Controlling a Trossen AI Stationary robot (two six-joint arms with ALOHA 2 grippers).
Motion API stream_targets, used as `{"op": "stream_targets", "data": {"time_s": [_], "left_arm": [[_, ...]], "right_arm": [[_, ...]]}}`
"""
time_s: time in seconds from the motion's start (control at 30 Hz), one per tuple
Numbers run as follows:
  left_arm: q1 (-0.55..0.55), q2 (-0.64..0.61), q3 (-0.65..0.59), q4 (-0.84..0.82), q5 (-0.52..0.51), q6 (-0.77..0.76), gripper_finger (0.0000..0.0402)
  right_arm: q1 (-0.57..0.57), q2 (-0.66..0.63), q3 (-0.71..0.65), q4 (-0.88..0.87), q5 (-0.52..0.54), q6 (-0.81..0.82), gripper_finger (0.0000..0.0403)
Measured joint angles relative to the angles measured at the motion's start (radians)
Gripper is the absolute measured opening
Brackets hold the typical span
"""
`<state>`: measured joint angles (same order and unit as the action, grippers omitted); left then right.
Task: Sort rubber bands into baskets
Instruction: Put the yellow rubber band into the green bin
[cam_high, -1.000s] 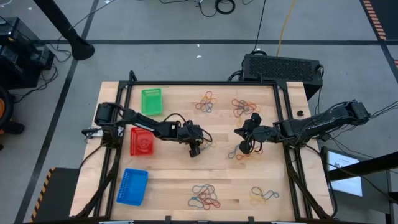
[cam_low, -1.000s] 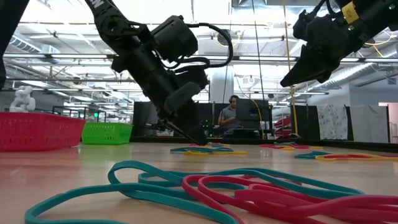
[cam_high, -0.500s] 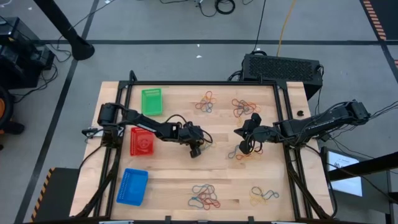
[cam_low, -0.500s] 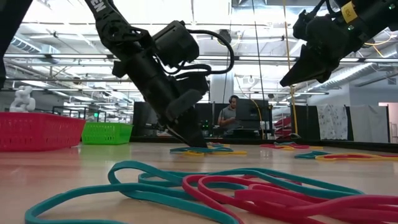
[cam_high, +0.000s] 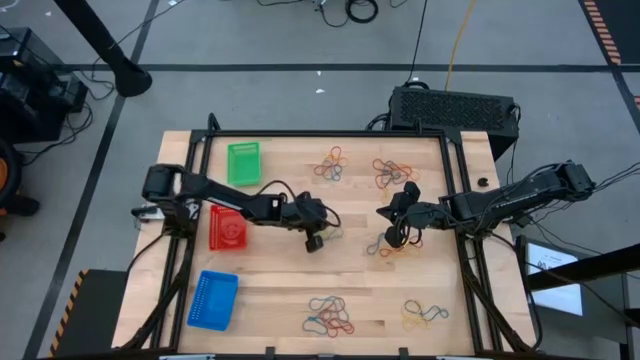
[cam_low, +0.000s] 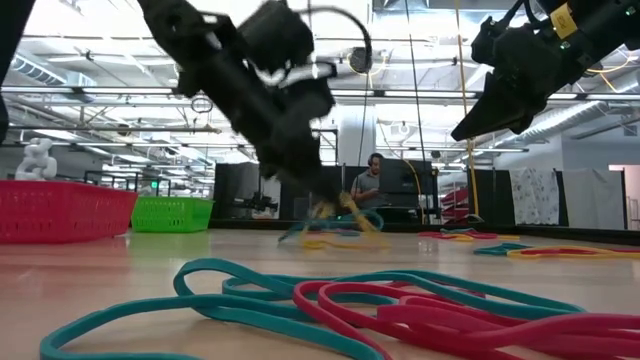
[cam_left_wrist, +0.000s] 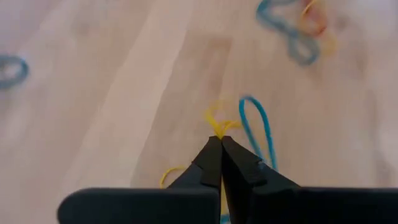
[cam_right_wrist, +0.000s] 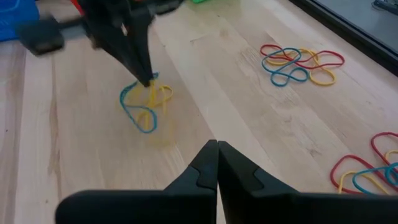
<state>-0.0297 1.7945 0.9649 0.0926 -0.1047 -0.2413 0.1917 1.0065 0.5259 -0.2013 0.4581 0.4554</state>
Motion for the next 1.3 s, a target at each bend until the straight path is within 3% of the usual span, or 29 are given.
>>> {"op": "stream_targets", "data": {"time_s": [0.3,0.57,1.0,1.3], "left_arm": [[-0.059,-0.139,0.0,0.002,-0.053,0.07,0.0003],[-0.092,-0.117,0.001,-0.099,-0.078,0.09,0.0004],[-0.117,-0.101,0.001,-0.2,-0.046,0.062,0.0146],[-0.122,-0.071,0.001,-0.159,-0.038,0.067,0.0162]], "right_arm": [[0.0,0.0,0.0,-0.001,-0.016,0.003,0.0],[0.0,0.0,0.0,0.003,-0.016,0.004,0.0],[0.0,0.0,0.0,0.004,-0.015,0.004,0.0],[0.0,0.0,0.0,0.004,-0.015,0.004,0.0]]}}
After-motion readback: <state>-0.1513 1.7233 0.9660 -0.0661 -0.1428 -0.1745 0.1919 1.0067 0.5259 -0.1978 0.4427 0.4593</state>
